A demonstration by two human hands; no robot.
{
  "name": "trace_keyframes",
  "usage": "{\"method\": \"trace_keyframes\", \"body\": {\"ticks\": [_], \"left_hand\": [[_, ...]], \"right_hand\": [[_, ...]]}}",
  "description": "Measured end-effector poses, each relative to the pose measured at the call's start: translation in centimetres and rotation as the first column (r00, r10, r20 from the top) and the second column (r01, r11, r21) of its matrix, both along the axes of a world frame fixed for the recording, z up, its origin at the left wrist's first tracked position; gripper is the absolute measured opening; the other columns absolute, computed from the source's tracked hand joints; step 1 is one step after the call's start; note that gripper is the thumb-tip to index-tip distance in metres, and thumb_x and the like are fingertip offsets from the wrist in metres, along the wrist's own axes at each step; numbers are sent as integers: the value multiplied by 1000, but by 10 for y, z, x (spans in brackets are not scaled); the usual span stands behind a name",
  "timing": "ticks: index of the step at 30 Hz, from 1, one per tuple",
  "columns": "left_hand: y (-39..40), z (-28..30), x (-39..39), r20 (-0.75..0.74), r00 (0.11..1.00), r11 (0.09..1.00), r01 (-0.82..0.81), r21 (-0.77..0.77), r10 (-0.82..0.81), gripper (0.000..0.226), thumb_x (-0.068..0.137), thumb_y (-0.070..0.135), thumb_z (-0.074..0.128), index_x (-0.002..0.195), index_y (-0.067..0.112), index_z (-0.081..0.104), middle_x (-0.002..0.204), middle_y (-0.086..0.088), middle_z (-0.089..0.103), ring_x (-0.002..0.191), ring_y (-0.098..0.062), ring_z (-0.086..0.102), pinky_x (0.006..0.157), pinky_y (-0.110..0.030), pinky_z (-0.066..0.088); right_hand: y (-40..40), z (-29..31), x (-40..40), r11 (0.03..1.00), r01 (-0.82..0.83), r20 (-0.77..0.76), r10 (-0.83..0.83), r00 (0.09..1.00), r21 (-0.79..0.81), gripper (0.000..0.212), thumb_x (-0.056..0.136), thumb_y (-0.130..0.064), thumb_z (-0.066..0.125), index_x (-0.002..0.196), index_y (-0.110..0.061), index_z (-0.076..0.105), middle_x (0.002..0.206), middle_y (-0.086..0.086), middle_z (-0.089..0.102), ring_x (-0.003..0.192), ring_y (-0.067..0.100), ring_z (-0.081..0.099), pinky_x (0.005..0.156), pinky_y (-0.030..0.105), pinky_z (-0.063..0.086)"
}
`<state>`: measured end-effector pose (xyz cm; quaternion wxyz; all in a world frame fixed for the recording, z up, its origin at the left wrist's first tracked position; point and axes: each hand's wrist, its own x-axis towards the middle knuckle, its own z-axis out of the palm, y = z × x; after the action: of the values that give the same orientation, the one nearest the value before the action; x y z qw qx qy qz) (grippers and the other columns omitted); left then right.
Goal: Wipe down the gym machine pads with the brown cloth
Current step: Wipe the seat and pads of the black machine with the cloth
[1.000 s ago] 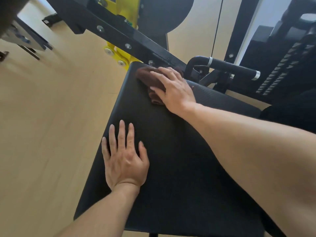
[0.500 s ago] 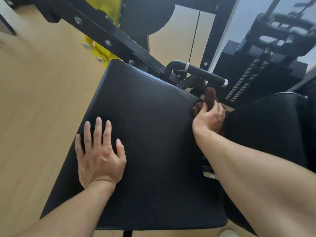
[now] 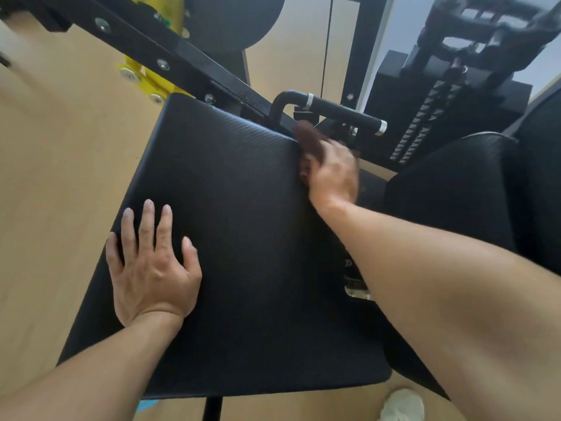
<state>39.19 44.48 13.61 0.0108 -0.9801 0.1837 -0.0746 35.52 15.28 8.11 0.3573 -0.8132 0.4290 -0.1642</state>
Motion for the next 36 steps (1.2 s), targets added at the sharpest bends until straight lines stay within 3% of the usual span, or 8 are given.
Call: {"method": "trace_keyframes", "body": {"ticks": [10,14,16,19,23,26,32,36], "left_hand": [[0,-1,1,13,1000,1000,11,-2,-11,65,96,42,30,156,16,33,166,-5,26,155,-27,13,125,-52,12],[1,-1,1,10,1000,1000,6,7,-7,65,96,44,29,155,17,34,166,-4,25,155,-27,13,124,-52,13],[0,-1,1,17,1000,1000,-5,21,4,65,96,44,29,155,18,34,166,-4,26,155,-26,13,125,-51,13],[-1,-1,1,11,1000,1000,-9,29,8,65,96,45,29,155,19,35,166,-4,26,156,-26,13,125,-50,12],[-2,0,0,0,1000,1000,-8,5,8,66,95,44,29,155,19,34,167,-4,24,156,-25,12,125,-50,11],[-3,2,-1,-15,1000,1000,-8,-17,8,65,95,43,31,155,18,34,167,-5,25,156,-26,11,124,-52,11],[-5,3,-2,-15,1000,1000,-21,-4,21,65,94,40,34,155,16,34,166,-6,25,155,-28,12,124,-53,12],[-5,5,-2,-19,999,1000,-27,-1,27,65,94,40,33,155,15,35,167,-6,24,155,-29,13,124,-54,11]], "right_hand": [[14,-5,-6,855,478,41,-494,868,200,37,100,-30,59,135,-18,61,143,1,57,140,23,44,122,43,29],[83,22,38,983,-179,268,181,946,-33,37,95,-29,66,131,-18,66,140,5,61,139,30,46,122,43,29],[100,33,54,802,-564,134,591,795,-196,42,100,-35,60,141,-24,59,154,3,50,150,28,30,125,43,17],[63,40,59,686,-685,33,713,701,-245,44,104,-36,52,147,-27,51,159,-1,42,153,25,25,125,42,16],[2,8,16,982,-190,17,190,982,1,41,105,-27,49,145,-25,53,155,0,44,148,22,33,124,40,24],[-10,-9,-35,956,261,-113,-246,963,135,45,106,-25,47,150,-14,44,159,6,39,152,25,26,123,45,27],[35,-2,-51,933,320,-82,-310,947,166,44,106,-24,50,148,-13,47,158,4,41,153,23,26,125,46,25],[161,8,-115,1000,3,-26,-3,1000,27,39,101,-28,54,139,-22,55,152,-1,49,150,21,33,118,45,38]]}}
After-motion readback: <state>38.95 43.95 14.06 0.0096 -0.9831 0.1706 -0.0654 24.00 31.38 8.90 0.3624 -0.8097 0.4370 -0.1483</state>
